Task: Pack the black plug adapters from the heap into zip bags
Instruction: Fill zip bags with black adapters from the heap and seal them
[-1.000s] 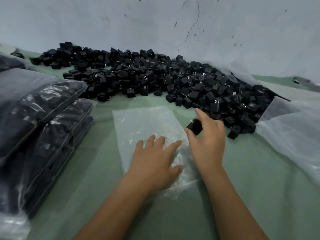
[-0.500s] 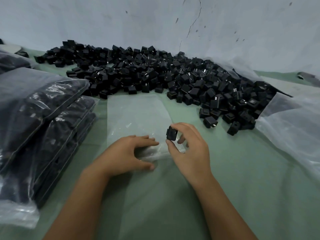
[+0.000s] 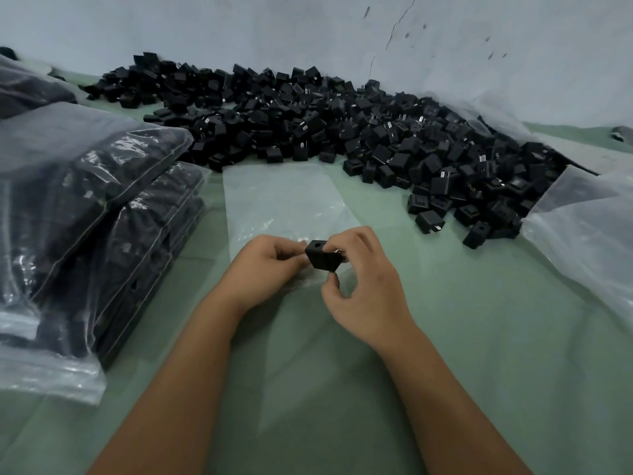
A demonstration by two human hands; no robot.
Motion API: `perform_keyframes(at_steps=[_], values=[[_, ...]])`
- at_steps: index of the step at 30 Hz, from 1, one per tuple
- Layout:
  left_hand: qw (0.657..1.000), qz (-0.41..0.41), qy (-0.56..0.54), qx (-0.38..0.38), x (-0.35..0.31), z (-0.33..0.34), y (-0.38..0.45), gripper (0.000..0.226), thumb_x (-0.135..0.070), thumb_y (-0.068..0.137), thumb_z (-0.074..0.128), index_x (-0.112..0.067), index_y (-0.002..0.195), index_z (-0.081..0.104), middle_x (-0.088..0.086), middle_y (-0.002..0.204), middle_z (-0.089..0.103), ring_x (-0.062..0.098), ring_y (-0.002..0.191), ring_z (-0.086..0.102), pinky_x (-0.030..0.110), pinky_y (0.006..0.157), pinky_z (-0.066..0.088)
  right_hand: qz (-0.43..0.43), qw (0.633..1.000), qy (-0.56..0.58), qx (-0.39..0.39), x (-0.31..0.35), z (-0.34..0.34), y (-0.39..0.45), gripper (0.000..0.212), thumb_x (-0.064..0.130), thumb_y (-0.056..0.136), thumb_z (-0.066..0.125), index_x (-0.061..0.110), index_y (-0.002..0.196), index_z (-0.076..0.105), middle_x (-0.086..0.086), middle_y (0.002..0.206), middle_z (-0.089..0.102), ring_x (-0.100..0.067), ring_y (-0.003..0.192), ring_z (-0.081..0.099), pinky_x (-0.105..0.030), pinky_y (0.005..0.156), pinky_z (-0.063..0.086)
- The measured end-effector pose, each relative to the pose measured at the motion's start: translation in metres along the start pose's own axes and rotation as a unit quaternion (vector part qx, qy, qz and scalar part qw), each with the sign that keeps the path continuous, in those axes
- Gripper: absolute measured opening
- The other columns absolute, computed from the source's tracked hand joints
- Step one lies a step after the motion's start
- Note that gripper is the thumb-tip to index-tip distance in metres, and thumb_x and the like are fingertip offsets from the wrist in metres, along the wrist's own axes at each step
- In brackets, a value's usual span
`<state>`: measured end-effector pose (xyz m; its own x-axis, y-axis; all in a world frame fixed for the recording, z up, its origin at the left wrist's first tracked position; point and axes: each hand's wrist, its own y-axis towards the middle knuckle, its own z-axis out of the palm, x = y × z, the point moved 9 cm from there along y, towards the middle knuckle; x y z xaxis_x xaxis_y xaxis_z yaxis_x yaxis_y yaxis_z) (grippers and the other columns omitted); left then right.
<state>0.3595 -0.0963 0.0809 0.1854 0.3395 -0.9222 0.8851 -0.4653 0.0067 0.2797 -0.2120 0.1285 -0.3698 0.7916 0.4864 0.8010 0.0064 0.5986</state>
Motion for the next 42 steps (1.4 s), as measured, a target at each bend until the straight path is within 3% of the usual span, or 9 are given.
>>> perform_keyframes(at_steps=[4, 8, 14, 18, 24, 28, 32, 36, 42], values=[[0.999, 0.026, -0.030, -0.024, -0.009, -0.005, -0.003, 0.018, -0.014, 0.094, 0.062, -0.022, 0.090, 0.079, 0.012, 0.088, 0.075, 0.024, 0.081, 0.068, 0.040, 0.076, 0.053, -0.089, 0.992, -0.075, -0.036, 0.019, -0.003, -0.001, 0.042, 0.002, 0.069, 0.059, 0.021, 0.107, 0.055, 0.003, 0.103, 0.052, -0.015, 0.073, 0.054, -0.028, 0.055, 0.050], [0.991, 0.049, -0.108, -0.066, -0.012, -0.016, -0.001, 0.017, -0.010, 0.095, 0.060, -0.014, 0.095, 0.077, -0.002, 0.094, 0.077, 0.011, 0.094, 0.070, 0.022, 0.085, 0.053, -0.183, 0.958, -0.192, -0.109, 0.036, -0.003, -0.004, 0.029, -0.002, 0.083, 0.047, 0.014, 0.095, 0.068, -0.004, 0.094, 0.064, -0.025, 0.092, 0.057, -0.031, 0.085, 0.046], [0.973, 0.085, -0.208, -0.055, -0.019, -0.018, -0.003, 0.017, -0.005, 0.089, 0.065, -0.012, 0.099, 0.076, 0.000, 0.102, 0.076, 0.013, 0.105, 0.069, 0.017, 0.086, 0.051, -0.165, 0.965, -0.205, 0.017, 0.027, 0.017, -0.003, 0.026, 0.002, 0.078, 0.055, 0.015, 0.094, 0.071, 0.000, 0.099, 0.066, -0.023, 0.089, 0.059, -0.029, 0.083, 0.044], [0.987, 0.127, -0.081, -0.053, -0.027, -0.017, -0.006, 0.018, -0.013, 0.088, 0.070, -0.024, 0.099, 0.077, -0.016, 0.107, 0.073, -0.002, 0.120, 0.057, 0.011, 0.099, 0.041, -0.104, 0.974, -0.173, 0.100, 0.018, 0.026, -0.003, 0.025, 0.009, 0.079, 0.056, 0.015, 0.095, 0.074, -0.004, 0.098, 0.064, -0.025, 0.088, 0.058, -0.035, 0.075, 0.049], [0.982, 0.147, -0.058, -0.098, -0.030, -0.020, -0.008, 0.018, -0.020, 0.088, 0.071, -0.026, 0.104, 0.076, -0.018, 0.110, 0.072, -0.005, 0.125, 0.051, 0.018, 0.106, 0.040, -0.021, 0.975, -0.218, 0.036, 0.008, 0.011, 0.003, 0.026, 0.024, 0.087, 0.052, 0.021, 0.097, 0.075, -0.004, 0.082, 0.059, -0.025, 0.079, 0.055, -0.033, 0.076, 0.045], [0.977, 0.156, 0.127, -0.065, -0.029, -0.009, -0.006, 0.042, -0.024, 0.086, 0.073, -0.038, 0.125, 0.063, -0.017, 0.137, 0.056, 0.000, 0.139, 0.034, 0.033, 0.117, 0.030, -0.032, 0.971, -0.228, 0.062, 0.002, 0.017, -0.001, 0.016, 0.022, 0.083, 0.058, 0.020, 0.089, 0.073, -0.002, 0.080, 0.060, -0.024, 0.079, 0.056, -0.033, 0.078, 0.041], [0.960, 0.140, 0.242, -0.027, -0.020, -0.003, -0.005, 0.056, -0.045, 0.088, 0.052, -0.054, 0.140, 0.033, -0.016, 0.157, 0.027, 0.004, 0.149, 0.009, 0.043, 0.122, 0.010, -0.007, 0.972, -0.203, 0.118, -0.004, 0.023, -0.003, 0.028, 0.023, 0.085, 0.052, 0.023, 0.109, 0.068, 0.003, 0.101, 0.064, -0.020, 0.097, 0.057, -0.031, 0.088, 0.042], [0.945, 0.102, 0.309, 0.010, -0.009, 0.007, -0.002, 0.047, -0.054, 0.096, 0.025, -0.065, 0.138, 0.007, -0.018, 0.162, 0.008, 0.002, 0.149, -0.006, 0.042, 0.122, -0.003, 0.010, 0.959, -0.232, 0.163, -0.010, 0.031, -0.005, 0.033, 0.035, 0.090, 0.043, 0.028, 0.117, 0.060, 0.008, 0.113, 0.060, -0.017, 0.107, 0.051, -0.033, 0.096, 0.035], [0.933, 0.154, 0.324, -0.007, -0.031, 0.027, -0.007, 0.046, -0.048, 0.100, 0.012, -0.057, 0.145, 0.016, -0.015, 0.163, 0.005, 0.003, 0.149, -0.009, 0.036, 0.120, -0.011, 0.045, 0.951, -0.198, 0.233, -0.010, 0.043, 0.005, 0.036, 0.027, 0.088, 0.047, 0.018, 0.121, 0.057, 0.002, 0.118, 0.061, -0.019, 0.113, 0.050, -0.030, 0.101, 0.029]])
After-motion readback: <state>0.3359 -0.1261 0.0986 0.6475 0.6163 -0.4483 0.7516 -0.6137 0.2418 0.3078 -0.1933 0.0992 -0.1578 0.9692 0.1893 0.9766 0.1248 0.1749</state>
